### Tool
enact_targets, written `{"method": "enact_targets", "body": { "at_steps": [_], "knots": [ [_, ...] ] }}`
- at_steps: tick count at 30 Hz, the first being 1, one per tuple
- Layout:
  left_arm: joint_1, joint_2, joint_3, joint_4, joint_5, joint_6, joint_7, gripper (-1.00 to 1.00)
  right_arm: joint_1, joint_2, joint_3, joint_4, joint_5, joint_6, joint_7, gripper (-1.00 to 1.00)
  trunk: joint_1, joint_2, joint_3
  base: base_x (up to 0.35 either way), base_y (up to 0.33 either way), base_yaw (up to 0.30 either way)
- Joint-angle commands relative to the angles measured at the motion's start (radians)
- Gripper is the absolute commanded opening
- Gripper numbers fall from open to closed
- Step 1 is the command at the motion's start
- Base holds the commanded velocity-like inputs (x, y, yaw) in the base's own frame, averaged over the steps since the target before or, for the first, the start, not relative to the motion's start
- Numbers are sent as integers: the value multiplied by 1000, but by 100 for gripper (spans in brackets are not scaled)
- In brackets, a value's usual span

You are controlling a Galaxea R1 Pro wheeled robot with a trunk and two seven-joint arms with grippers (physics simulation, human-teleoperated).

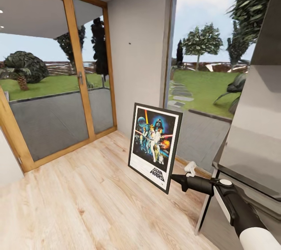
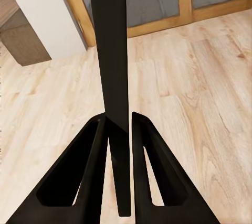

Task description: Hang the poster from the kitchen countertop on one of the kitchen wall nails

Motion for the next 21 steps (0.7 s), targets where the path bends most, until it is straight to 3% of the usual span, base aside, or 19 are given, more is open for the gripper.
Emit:
{"method": "enact_targets", "body": {
  "at_steps": [1,21],
  "knots": [
    [0,0,2,-1,3,2,-5,100,-1,0,-2,0,-1,10,6,-100,-4,7,2,0,0,0],
    [0,0,2,-1,2,2,-5,100,-1,1,-2,5,0,10,6,-100,-81,147,65,0,0,0]
  ]
}}
